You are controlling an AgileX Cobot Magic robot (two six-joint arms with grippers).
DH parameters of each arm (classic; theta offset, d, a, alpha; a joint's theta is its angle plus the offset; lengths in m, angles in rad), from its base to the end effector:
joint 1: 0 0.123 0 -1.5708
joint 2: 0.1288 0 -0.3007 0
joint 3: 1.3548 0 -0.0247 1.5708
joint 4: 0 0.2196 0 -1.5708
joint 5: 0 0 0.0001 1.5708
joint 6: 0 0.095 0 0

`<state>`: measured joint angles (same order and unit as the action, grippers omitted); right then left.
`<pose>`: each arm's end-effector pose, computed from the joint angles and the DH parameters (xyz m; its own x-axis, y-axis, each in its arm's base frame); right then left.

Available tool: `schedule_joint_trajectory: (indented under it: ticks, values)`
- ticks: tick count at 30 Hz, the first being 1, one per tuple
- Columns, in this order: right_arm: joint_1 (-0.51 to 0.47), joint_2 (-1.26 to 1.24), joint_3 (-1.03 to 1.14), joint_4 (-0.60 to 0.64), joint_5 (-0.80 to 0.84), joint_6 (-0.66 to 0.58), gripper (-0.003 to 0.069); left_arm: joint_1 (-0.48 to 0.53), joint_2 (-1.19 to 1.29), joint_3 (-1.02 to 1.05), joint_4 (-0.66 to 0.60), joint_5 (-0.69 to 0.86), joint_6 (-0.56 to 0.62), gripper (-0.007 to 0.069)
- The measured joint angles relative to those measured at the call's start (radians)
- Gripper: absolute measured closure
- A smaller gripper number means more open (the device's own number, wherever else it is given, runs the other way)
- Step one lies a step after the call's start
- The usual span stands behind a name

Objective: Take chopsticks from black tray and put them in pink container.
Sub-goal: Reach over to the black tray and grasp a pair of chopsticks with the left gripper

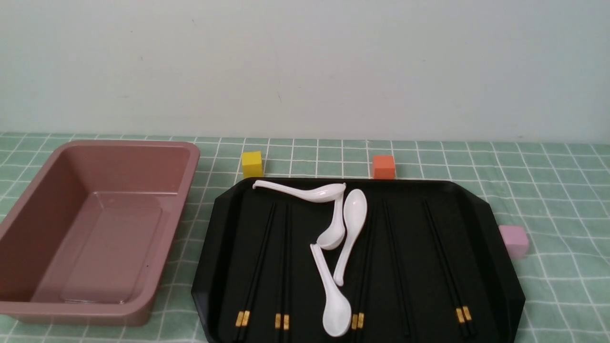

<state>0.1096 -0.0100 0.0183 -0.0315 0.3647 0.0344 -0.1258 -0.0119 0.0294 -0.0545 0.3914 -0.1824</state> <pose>0.0096 0.0000 0.1737 -0.2806 -0.0259 -0.9595 -0.0973 0.9953 0.0016 0.0085 -0.0031 0.1679 -0.3382 -0.1897 -0.9218 0.0688 0.9719 -0.2253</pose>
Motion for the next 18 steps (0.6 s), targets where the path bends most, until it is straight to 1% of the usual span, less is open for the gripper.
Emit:
schedule_joint_trajectory:
  ticks: [16, 18]
  values:
    - [0.000, 0.000, 0.000, 0.000, 0.000, 0.000, 0.0419, 0.000, 0.000, 0.000, 0.011, -0.006, 0.000, 0.0386]
    - [0.000, 0.000, 0.000, 0.000, 0.000, 0.000, 0.0419, 0.000, 0.000, 0.000, -0.013, -0.022, -0.020, 0.0386]
